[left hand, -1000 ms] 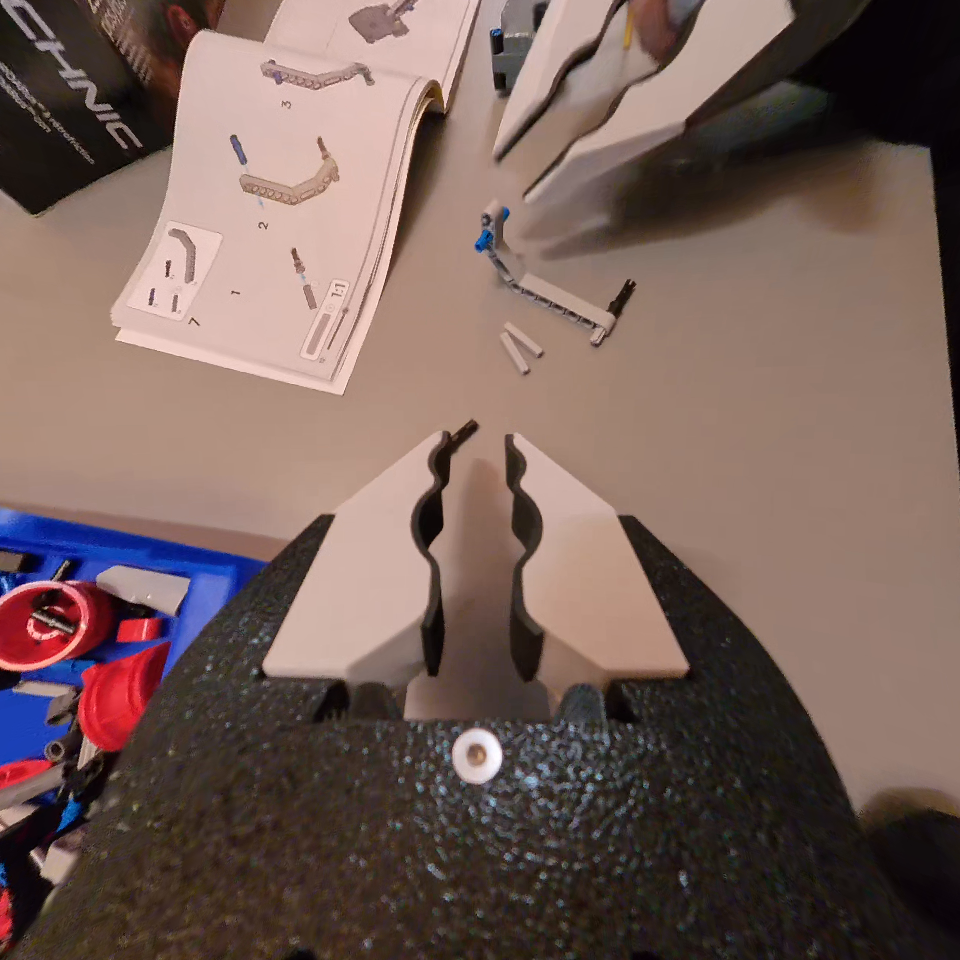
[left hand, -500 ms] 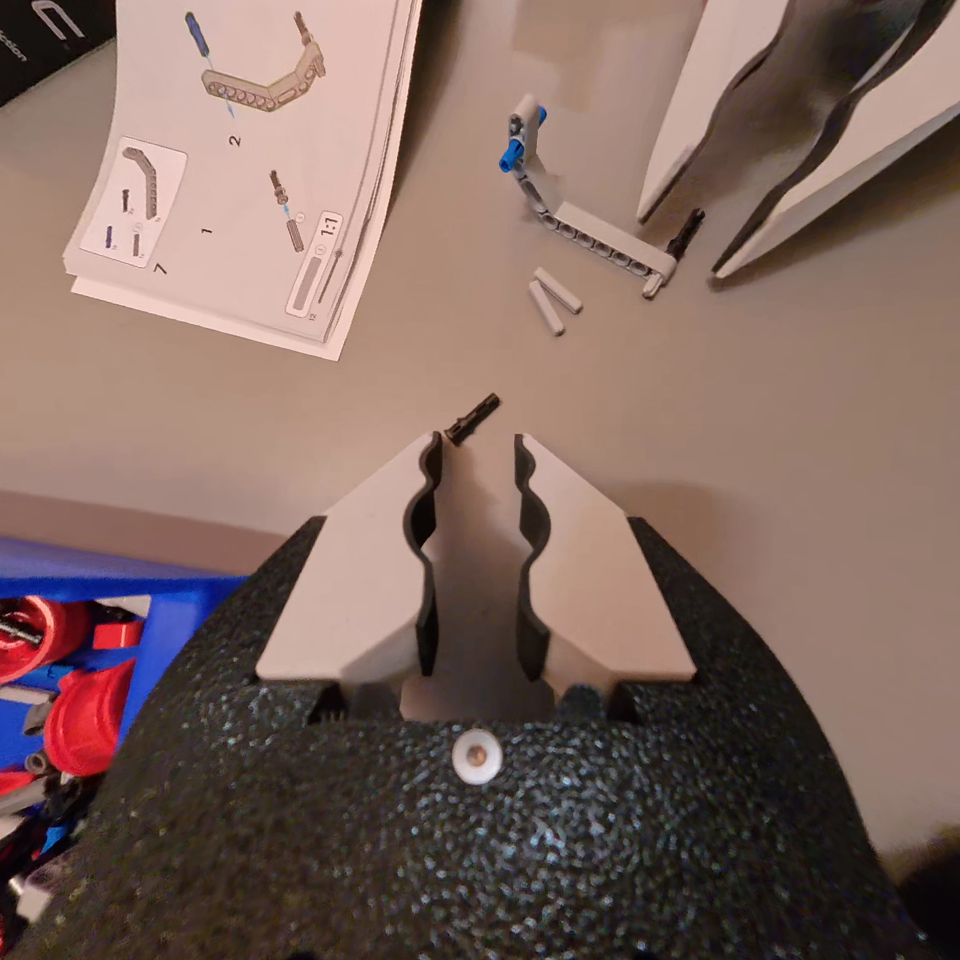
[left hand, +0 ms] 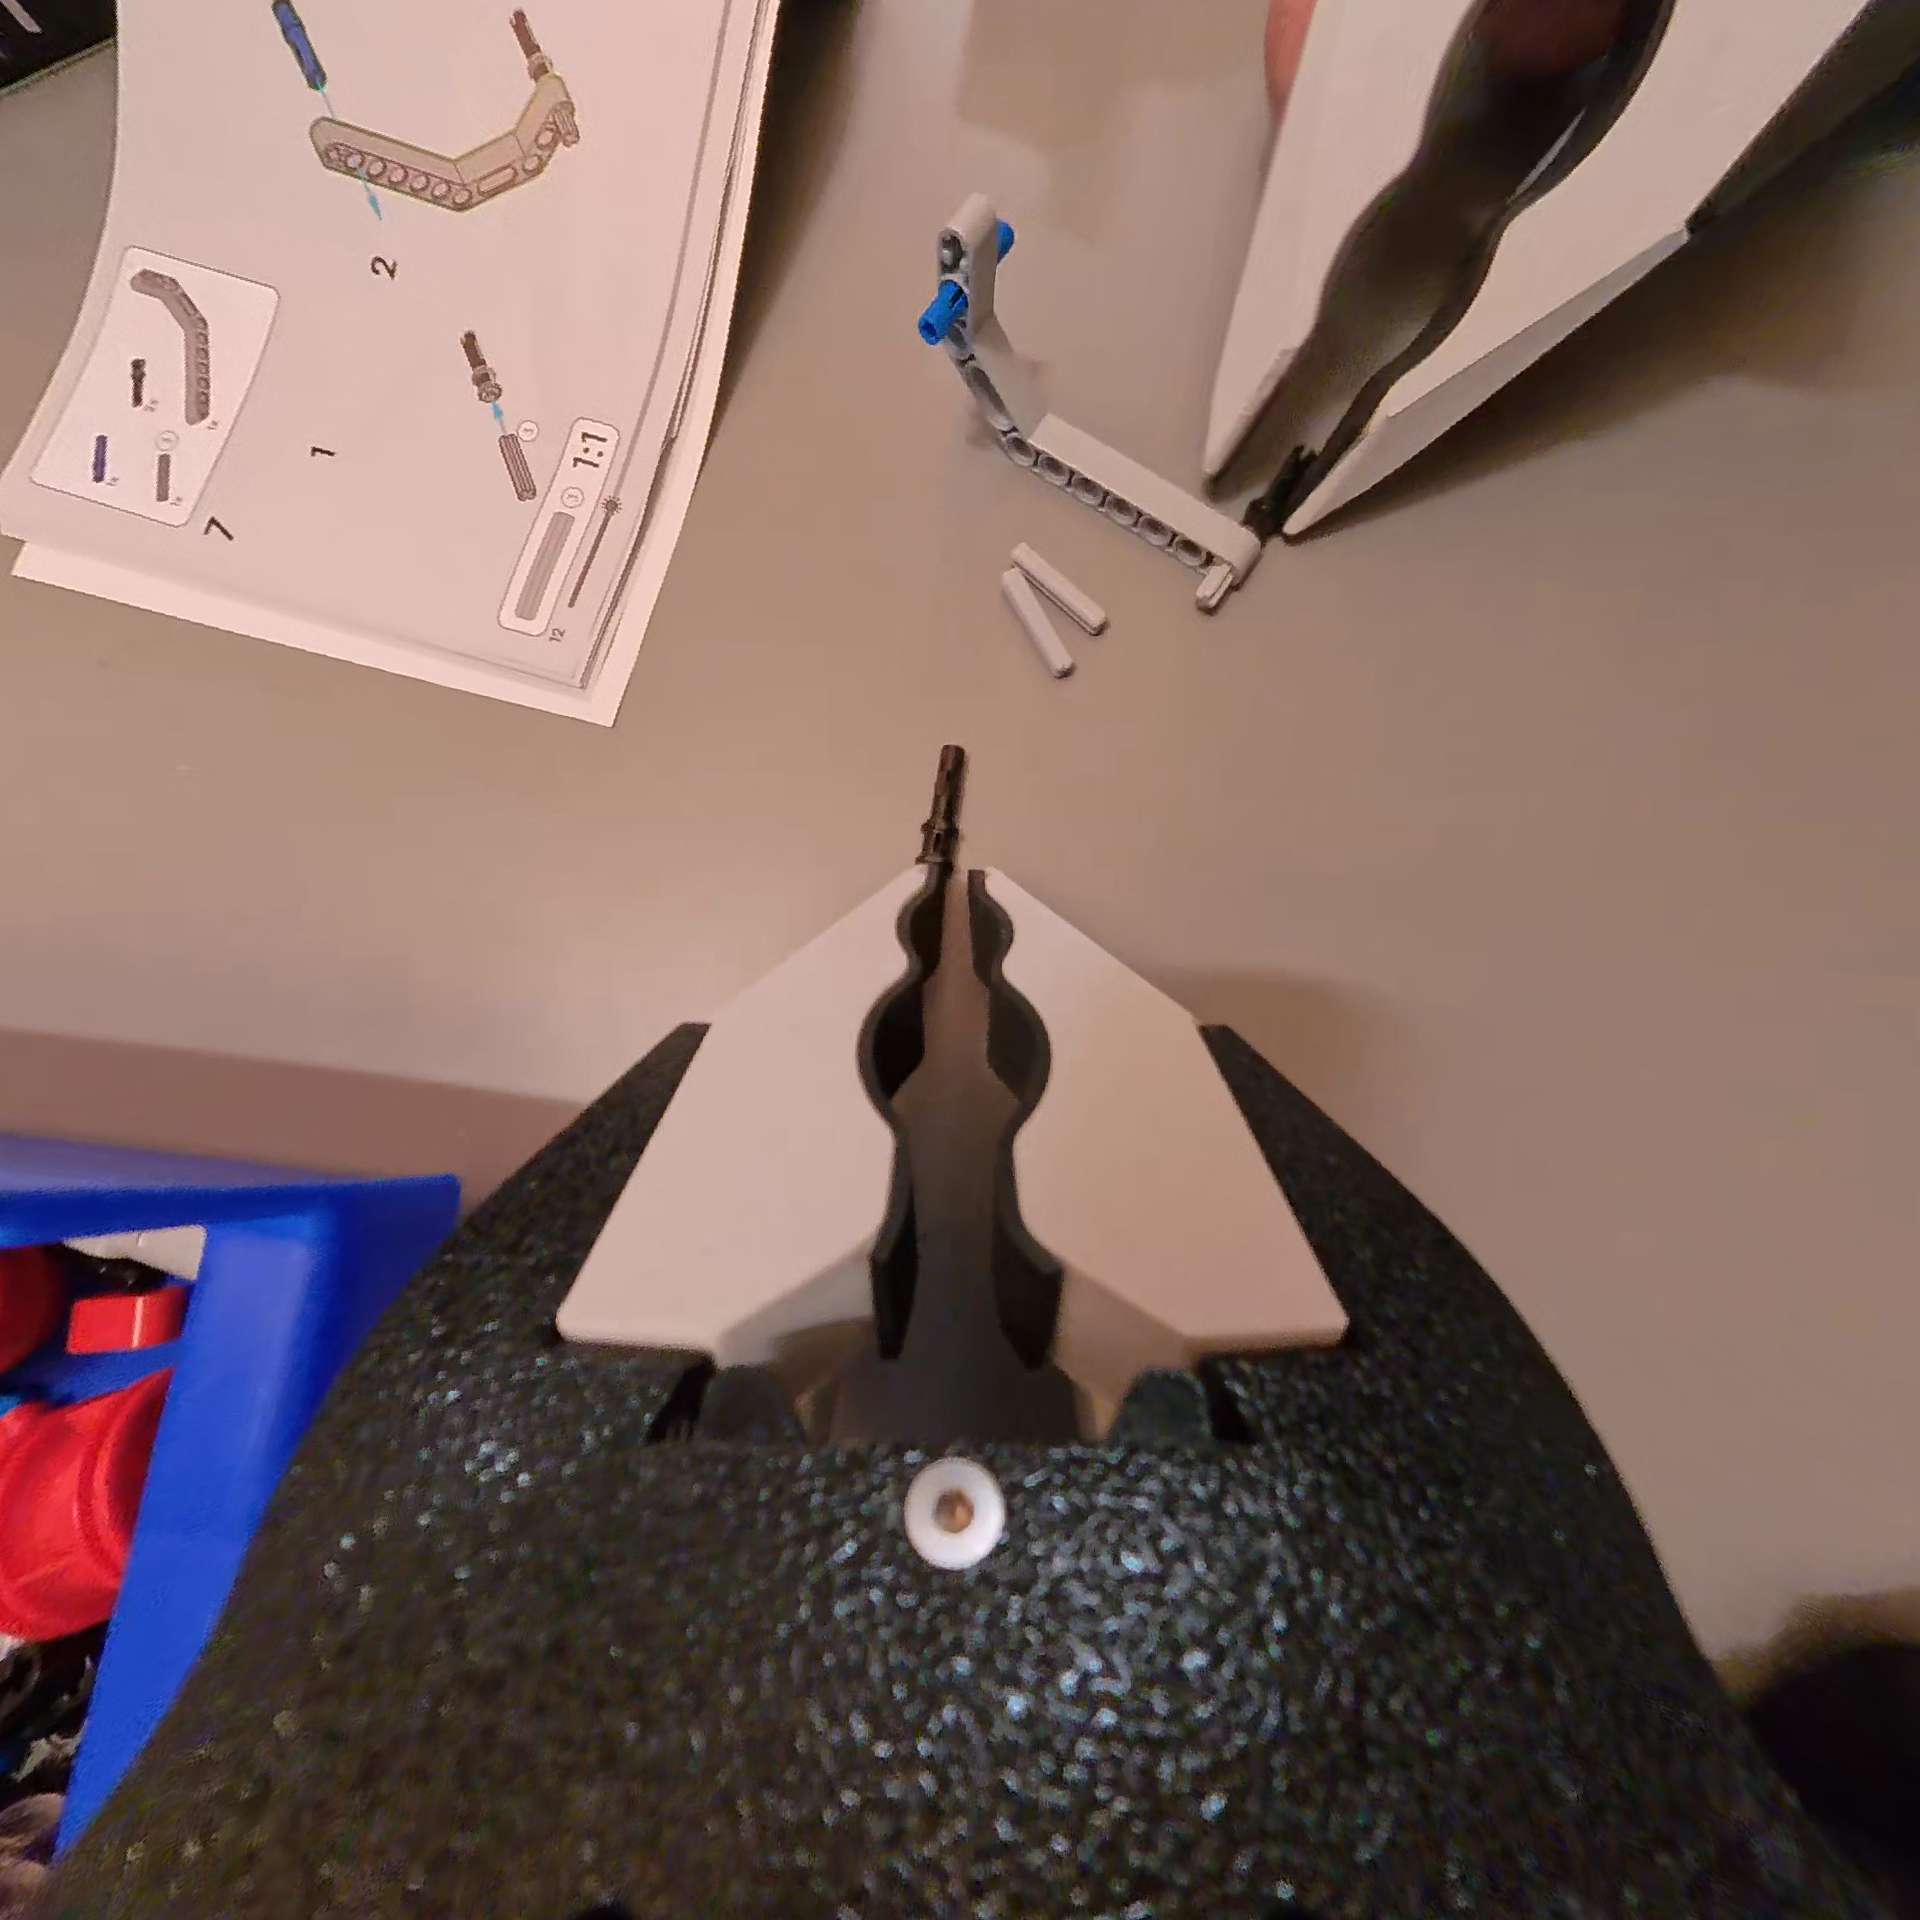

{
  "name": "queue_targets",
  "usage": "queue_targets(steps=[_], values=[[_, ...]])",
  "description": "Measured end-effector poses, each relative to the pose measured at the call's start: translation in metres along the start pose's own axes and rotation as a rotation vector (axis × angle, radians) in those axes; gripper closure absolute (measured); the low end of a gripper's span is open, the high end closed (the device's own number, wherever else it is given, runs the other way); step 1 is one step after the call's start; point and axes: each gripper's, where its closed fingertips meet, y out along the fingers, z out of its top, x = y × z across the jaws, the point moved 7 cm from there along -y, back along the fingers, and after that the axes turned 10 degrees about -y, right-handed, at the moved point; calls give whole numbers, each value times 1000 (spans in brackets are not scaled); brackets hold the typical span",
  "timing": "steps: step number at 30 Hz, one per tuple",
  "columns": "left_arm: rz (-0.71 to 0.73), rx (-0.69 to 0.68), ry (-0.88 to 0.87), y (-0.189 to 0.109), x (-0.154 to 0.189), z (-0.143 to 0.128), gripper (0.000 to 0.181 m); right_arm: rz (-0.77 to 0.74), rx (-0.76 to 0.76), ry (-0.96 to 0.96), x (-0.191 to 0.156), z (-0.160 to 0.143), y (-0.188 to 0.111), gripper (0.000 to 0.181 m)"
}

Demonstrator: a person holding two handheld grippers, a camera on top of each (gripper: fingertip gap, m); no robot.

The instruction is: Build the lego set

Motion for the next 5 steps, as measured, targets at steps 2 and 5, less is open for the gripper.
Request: queue_targets(steps=[2, 5], values=[[-2, 3, -1, 0, 0, 0, 179, 3, 4, -23, 3, 0, 1, 167], [-14, 15, -11, 0, 0, -1, 179, 44, 27, -42, 2, 0, 2, 176]])
